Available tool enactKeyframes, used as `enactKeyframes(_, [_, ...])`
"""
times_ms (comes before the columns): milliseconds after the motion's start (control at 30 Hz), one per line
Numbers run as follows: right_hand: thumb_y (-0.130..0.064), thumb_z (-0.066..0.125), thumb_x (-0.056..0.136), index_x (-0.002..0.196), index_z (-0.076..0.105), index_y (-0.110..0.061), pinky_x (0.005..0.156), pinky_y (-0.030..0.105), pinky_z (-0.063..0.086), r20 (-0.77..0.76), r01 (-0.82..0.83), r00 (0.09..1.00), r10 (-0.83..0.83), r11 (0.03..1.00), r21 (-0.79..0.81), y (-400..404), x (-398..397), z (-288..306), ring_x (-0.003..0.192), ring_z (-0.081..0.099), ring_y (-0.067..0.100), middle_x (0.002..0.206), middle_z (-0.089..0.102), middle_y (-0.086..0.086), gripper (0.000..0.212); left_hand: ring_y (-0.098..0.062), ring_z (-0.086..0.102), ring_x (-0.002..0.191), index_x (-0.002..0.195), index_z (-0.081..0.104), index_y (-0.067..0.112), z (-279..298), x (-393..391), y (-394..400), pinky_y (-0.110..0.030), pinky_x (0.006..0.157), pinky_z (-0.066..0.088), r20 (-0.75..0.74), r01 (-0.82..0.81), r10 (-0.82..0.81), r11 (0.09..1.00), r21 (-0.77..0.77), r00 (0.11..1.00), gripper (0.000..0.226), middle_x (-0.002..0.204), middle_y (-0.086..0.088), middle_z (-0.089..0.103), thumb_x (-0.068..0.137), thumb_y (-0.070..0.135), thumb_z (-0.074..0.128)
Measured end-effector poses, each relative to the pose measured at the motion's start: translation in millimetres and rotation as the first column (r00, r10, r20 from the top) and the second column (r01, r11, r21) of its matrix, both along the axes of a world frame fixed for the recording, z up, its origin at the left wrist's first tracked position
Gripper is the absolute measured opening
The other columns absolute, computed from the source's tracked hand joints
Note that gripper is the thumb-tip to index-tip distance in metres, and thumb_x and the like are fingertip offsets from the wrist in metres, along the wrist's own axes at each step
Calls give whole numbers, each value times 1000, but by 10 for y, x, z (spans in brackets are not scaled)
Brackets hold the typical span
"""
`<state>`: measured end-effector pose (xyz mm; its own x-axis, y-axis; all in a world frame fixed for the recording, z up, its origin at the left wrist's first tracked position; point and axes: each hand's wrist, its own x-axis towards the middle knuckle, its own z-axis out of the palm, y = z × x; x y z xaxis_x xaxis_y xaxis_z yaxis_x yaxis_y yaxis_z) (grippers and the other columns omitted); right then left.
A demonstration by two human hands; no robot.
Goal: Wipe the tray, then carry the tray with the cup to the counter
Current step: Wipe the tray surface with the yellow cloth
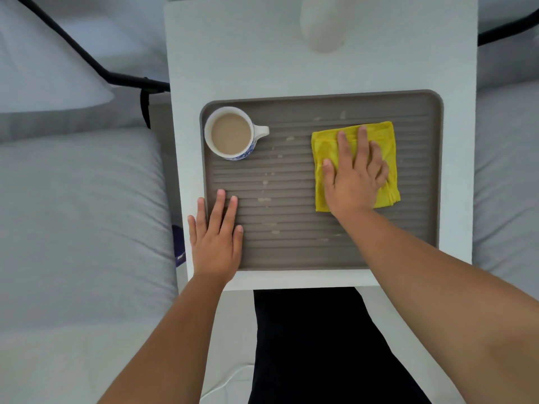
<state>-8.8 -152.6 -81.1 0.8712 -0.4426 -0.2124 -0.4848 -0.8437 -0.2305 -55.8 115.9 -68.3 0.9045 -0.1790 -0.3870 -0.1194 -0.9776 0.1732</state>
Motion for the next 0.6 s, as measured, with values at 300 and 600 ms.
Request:
enactKeyframes(300, [-53, 36, 93, 143, 28, -41, 110, 56, 9, -23, -240, 970, 242, 969, 58, 641, 178, 14, 140, 16, 33, 159, 14, -2, 52, -23, -11, 150, 155, 12, 33, 38, 23, -41, -46, 118, -13, 4, 23, -23, 999, 49, 1000, 54, 163, 9, 4, 102, 41, 23])
enactKeyframes(600, [-51, 40, 93, 133, 44, -37, 93, 48, 27, 0, -399, 917, 400, 917, -16, 362, 355, 86, 120, 38, 31, 137, 44, 1, 43, -16, -8, 148, 155, 8, 11, 34, 111, -308, -36, 117, -18, -26, -41, 41, 999, -19, 999, 64, 162, -2, -5, 99, 41, 15])
